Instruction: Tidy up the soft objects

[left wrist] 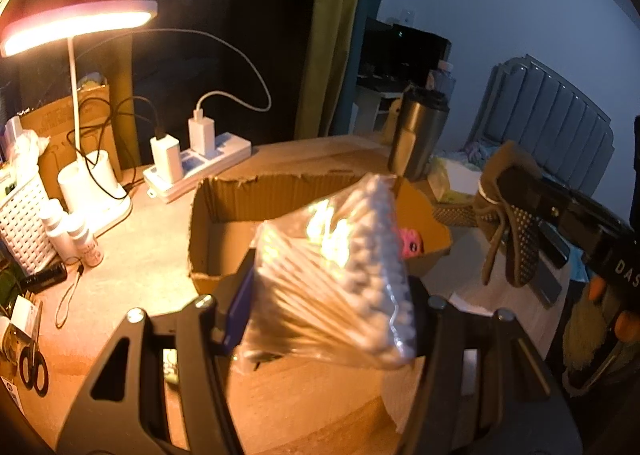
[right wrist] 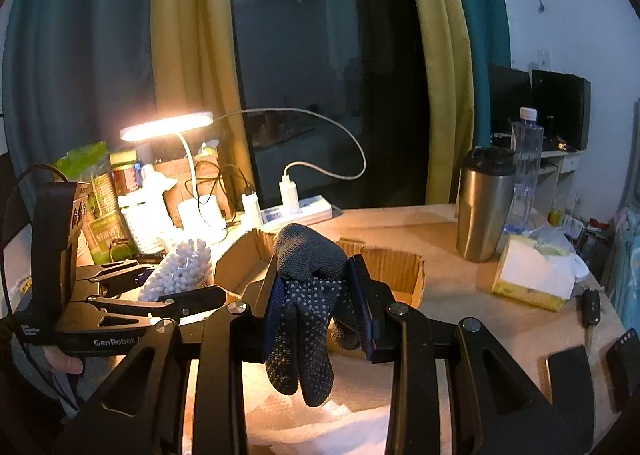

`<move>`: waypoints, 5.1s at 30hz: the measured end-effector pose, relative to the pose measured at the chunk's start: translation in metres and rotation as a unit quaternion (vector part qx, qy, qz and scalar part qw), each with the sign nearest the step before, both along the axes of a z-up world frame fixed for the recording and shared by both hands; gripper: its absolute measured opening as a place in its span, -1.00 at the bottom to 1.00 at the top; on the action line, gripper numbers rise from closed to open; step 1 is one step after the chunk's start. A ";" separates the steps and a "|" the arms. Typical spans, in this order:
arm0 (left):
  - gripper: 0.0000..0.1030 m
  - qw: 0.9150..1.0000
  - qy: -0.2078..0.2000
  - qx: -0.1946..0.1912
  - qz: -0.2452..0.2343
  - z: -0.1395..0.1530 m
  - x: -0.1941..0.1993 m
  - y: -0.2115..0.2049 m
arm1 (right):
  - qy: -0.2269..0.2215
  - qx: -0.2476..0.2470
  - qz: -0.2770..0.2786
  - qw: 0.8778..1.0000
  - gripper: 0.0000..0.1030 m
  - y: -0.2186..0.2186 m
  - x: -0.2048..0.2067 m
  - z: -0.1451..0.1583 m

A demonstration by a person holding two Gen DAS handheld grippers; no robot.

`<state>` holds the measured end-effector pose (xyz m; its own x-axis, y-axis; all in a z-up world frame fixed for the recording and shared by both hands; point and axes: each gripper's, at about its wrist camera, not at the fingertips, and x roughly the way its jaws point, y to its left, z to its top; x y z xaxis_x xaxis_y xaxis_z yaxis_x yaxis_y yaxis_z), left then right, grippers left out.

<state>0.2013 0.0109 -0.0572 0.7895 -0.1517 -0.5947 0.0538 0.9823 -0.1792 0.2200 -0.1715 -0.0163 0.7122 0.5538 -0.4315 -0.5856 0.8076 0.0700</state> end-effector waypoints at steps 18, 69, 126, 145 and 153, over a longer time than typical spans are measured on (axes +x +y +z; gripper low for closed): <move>0.16 0.999 -0.041 0.010 0.032 0.020 0.041 -0.011 | -0.011 0.010 0.002 1.000 -0.34 -0.010 0.048 0.006; 0.53 0.999 0.019 0.003 0.038 -0.031 0.092 -0.007 | 0.050 -0.040 -0.022 0.998 0.18 0.017 0.102 -0.039; 0.53 0.997 -0.055 -0.014 0.053 0.010 -0.112 0.031 | 0.034 -0.061 -0.018 0.997 0.19 0.037 -0.084 -0.034; 0.53 0.997 -0.026 -0.011 0.073 -0.026 -0.159 0.045 | 0.066 -0.086 0.015 0.994 0.19 0.058 -0.126 -0.065; 0.53 0.997 -0.006 -0.017 0.081 -0.043 -0.169 0.053 | 0.092 -0.104 0.044 0.989 0.19 0.079 -0.144 -0.086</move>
